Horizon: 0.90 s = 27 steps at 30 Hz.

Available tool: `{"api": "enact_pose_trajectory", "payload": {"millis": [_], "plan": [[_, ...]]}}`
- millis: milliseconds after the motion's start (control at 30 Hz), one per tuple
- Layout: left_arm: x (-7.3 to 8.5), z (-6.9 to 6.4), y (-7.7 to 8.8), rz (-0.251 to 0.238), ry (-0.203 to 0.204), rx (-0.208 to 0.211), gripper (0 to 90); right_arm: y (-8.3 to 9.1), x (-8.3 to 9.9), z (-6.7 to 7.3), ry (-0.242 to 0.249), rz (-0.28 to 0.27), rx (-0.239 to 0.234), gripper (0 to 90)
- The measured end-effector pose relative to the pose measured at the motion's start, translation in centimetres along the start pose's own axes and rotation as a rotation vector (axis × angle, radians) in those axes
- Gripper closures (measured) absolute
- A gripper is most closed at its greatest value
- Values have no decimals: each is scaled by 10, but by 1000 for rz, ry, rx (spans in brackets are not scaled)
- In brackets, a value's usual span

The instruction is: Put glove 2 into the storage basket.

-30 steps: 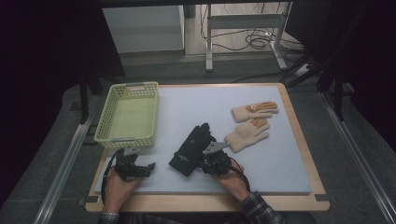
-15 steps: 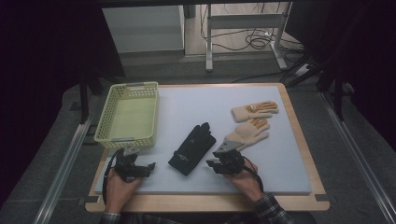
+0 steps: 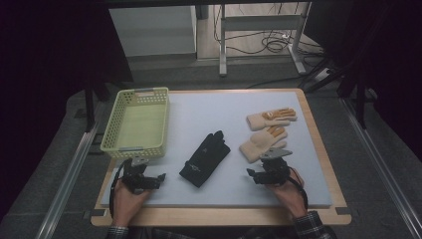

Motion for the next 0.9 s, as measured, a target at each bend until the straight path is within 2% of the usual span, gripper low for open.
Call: {"api": "enact_pose_trajectory", "payload": {"millis": [133,167,200,233,267,300,433,600,633,667,700,733,900], "plan": [[0,-1,-1,10,-9,15,0,4,13,-24,-46,19,44,203],[0,-1,-1,10,-7,16,0,6,20,-35,-75,12,62,192],[0,-1,-1,10,-7,16,0,6,20,-35,-75,12,62,192],[0,-1,-1,11,-7,16,0,8,26,-44,-84,11,94,168],[0,-1,-1,11,-7,16,0,8,26,-44,-84,11,94,168],[0,-1,-1,11,-7,15,0,9,27,-49,-132,-4,79,161],[0,-1,0,11,-9,15,0,7,27,-45,-94,21,100,132],[-1,-2,0,8,-12,12,3,7,28,-46,-101,17,99,127],[-2,-4,1,6,-6,29,5,7,28,-46,-100,15,101,127],[-2,-4,1,6,-6,29,10,7,28,-46,-100,15,101,127],[-5,-8,2,-6,0,59,10,7,28,-46,-100,14,102,127],[-5,-8,2,-6,0,59,10,7,28,-46,-100,14,102,127],[-18,-27,2,-15,-32,108,5,7,28,-45,-95,13,106,127]]}}
Point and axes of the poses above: each handheld gripper's, and its own axes: y roughly backward along the jaws, x roughly out of its underside, z roughly to its left, the point moved 2 cm from there along -y, roughly forward along the jaws, and after that the axes turned 3 degrees about -z, right-handed, at the moved point
